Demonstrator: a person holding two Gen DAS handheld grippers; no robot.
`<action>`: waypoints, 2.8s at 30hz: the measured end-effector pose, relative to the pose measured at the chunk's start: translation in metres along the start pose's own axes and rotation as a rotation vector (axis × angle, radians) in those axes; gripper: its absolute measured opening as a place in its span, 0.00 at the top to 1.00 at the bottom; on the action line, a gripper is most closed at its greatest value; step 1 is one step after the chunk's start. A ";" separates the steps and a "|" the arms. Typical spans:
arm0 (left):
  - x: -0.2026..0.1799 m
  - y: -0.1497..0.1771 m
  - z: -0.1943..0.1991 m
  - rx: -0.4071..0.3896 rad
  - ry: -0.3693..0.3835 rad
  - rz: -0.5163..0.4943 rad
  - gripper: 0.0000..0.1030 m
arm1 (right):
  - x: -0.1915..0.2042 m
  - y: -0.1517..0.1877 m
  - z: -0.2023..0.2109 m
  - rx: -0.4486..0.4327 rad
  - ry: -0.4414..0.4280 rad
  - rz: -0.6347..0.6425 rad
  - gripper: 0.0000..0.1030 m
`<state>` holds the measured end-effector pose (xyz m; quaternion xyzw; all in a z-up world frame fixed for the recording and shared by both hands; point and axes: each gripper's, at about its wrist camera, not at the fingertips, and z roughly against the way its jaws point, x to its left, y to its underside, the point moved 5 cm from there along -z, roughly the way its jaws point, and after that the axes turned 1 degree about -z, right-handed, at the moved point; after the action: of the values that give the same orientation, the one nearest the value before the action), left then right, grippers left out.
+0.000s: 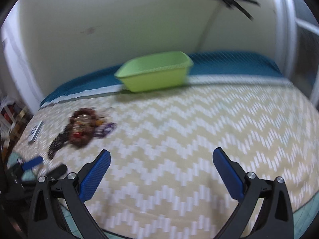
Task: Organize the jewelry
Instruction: 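Grasp the brown wooden bead bracelet with the right gripper and lift it, then carry the brown bracelet into the green tray and open the right gripper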
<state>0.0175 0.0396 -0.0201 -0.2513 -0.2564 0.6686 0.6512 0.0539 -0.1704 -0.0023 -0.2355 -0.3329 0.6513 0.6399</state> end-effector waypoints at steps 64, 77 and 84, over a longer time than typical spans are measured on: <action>-0.137 -0.238 -0.058 -0.116 0.443 -0.357 0.87 | -0.038 -0.206 -0.047 -0.081 -0.386 0.100 1.00; -0.062 -0.232 -0.058 -0.052 0.370 -0.206 0.58 | -0.048 -0.164 -0.089 -0.083 -0.352 -0.050 0.62; 0.040 -0.145 0.012 -0.077 0.243 -0.080 0.55 | 0.003 -0.100 -0.036 -0.072 -0.418 -0.039 0.51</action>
<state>0.1163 0.0827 0.0856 -0.3449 -0.2108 0.5963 0.6936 0.1477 -0.1669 0.0469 -0.1112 -0.4860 0.6612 0.5606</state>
